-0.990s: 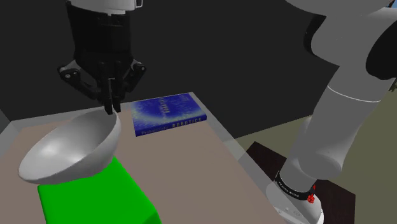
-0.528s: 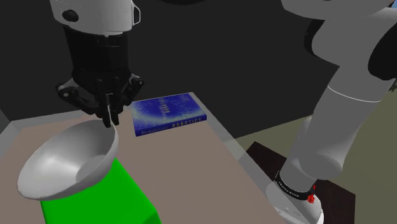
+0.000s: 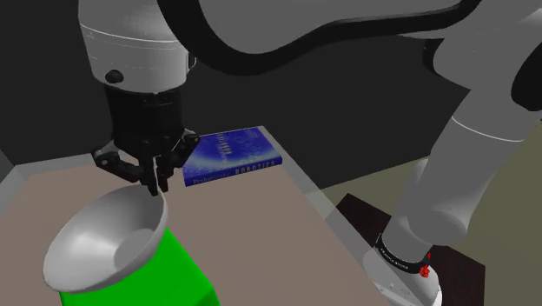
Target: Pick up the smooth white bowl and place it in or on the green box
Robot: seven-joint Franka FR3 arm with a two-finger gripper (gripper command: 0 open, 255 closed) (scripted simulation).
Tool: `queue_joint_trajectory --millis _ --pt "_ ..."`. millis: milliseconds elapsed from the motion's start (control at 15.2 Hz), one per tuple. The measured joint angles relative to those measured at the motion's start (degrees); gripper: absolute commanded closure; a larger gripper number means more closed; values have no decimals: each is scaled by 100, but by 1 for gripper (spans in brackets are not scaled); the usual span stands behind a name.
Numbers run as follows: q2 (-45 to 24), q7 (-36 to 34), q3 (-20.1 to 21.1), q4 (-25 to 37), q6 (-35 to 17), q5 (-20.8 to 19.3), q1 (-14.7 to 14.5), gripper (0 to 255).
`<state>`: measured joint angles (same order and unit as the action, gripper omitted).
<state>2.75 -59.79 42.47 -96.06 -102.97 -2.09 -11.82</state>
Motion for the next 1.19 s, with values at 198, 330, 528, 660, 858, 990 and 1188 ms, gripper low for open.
queue_joint_trajectory --millis 198,330,528,660,858,990,1188 --pt "62 12 -11 -288 -242 44 3 255" --pt "87 32 -24 -466 -402 62 11 255" --pt "119 30 -29 -735 -652 80 11 255" --pt "115 22 -25 -819 -739 76 8 255" --pt "110 19 -23 -844 -766 74 6 255" --pt "109 18 -23 -844 -769 72 6 255" --pt "107 17 -22 -845 -771 72 6 0"
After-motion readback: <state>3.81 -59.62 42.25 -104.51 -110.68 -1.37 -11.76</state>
